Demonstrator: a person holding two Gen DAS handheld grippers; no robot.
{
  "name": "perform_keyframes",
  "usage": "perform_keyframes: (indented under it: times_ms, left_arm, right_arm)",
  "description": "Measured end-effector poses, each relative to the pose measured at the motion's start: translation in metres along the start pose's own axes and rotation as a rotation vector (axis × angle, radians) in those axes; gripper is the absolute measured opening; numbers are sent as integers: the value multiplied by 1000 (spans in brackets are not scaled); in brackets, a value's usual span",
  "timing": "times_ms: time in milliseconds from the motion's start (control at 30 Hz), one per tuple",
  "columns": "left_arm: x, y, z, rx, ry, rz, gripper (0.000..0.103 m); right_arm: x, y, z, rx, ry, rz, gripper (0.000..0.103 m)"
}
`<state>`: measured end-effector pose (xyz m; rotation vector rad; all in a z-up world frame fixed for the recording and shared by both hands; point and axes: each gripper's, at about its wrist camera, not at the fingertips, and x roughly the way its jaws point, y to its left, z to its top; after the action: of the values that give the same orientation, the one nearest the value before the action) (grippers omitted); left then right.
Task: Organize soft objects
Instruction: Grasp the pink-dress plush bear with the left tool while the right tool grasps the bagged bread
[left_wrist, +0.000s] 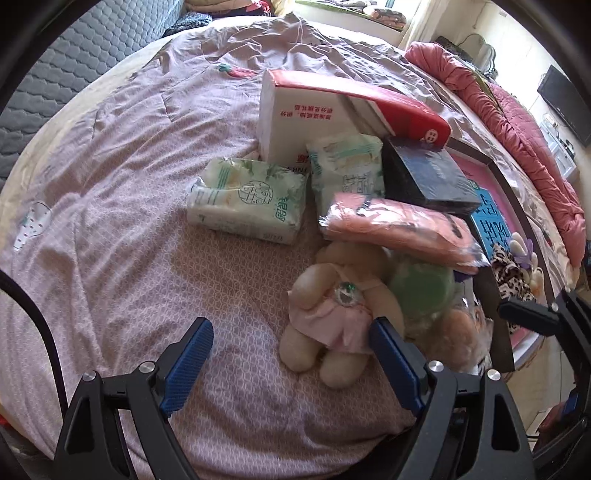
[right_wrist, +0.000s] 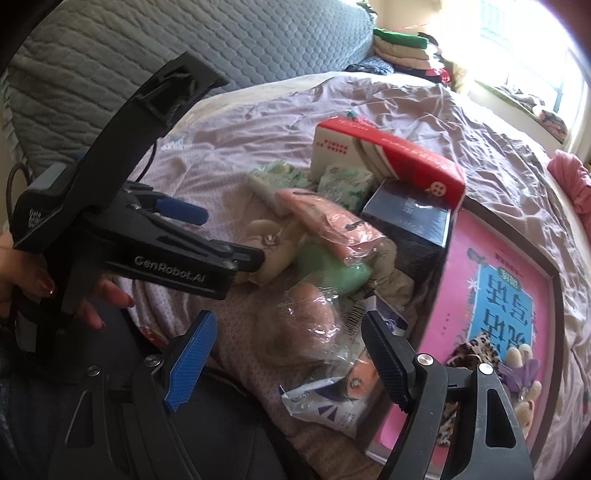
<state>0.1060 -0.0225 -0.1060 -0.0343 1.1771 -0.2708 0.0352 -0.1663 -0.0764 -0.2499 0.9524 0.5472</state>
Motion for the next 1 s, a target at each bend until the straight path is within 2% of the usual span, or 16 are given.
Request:
perform_keyframes:
  times_ms: [100,233,333,533,600,667,800,1000]
  left_arm:
    - [6,0,1,6,3,-12,86]
    - [12,1,2,8,6,-40,83]
    - [15,1,3,5,9,-69,77]
    - [18,-4,4,15,15,-103,64]
    - [20,-4,5,12,19,-124,57]
    - [22,-4,5,2,29,-162,47]
    - [23,-4,4,1,34,-183,39]
    - [18,-3,3,-5,23,-206,31]
  right_arm:
    - [7,2,-1,-15,11,7,81]
    - [14,2,0,-32,13,1,71]
    - [19,2,1,-44,19,-2,63]
    - [31,-1,2,-56,44,-30,54]
    - [33,-3,3,-57,47,-34,51]
    - [36,-3,4,-59,51,-33,50]
    - [38,-1,4,-72,54,-28,45]
    - [26,-10,3,-17,14,-4,41]
